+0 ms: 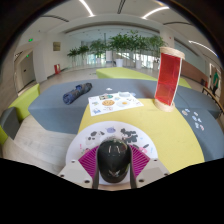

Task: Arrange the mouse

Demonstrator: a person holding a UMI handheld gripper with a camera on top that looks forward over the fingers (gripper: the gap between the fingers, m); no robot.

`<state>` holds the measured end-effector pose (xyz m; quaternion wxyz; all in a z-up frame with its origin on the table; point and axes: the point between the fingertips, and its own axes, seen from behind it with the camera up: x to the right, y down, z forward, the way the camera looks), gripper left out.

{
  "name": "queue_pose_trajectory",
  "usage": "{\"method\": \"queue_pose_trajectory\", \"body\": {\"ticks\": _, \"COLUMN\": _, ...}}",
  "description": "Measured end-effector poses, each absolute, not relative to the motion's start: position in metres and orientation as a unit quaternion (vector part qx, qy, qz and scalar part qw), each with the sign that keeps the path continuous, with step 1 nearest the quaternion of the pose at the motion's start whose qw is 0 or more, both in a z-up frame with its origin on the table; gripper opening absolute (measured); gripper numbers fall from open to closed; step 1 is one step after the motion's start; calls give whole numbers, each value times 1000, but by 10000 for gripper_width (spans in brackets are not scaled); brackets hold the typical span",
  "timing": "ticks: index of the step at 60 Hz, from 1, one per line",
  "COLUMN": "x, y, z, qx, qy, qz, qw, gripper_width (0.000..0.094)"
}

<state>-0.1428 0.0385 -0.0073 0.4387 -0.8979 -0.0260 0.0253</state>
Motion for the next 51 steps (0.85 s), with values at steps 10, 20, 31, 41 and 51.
{"method": "queue_pose_trajectory", "body": {"ticks": 10, "x": -144, "y": 35, "z": -11, "qx": -909, "qy": -25, "qz": 23, "qw": 416, "gripper_width": 521}}
{"method": "queue_pose_trajectory", "body": {"ticks": 20, "x": -148, "y": 11, "z": 24, "qx": -895, "qy": -73, "qz": 36, "qw": 438, "gripper_width": 842}}
{"method": "queue_pose_trajectory", "body": {"ticks": 31, "x": -143, "y": -70, "z": 59, "qx": -882, "qy": -115, "qz": 22, "qw": 456, "gripper_width": 833}}
{"method": "queue_pose_trajectory", "body": {"ticks": 41, "x": -140, "y": -139, "z": 80, "qx": -865, "qy": -176, "qz": 10, "qw": 470, "gripper_width": 830}}
{"method": "queue_pose_trajectory", "body": {"ticks": 51, "x": -123, "y": -166, "z": 64, "qx": -881, "qy": -142, "qz": 49, "qw": 450, "gripper_width": 826}}
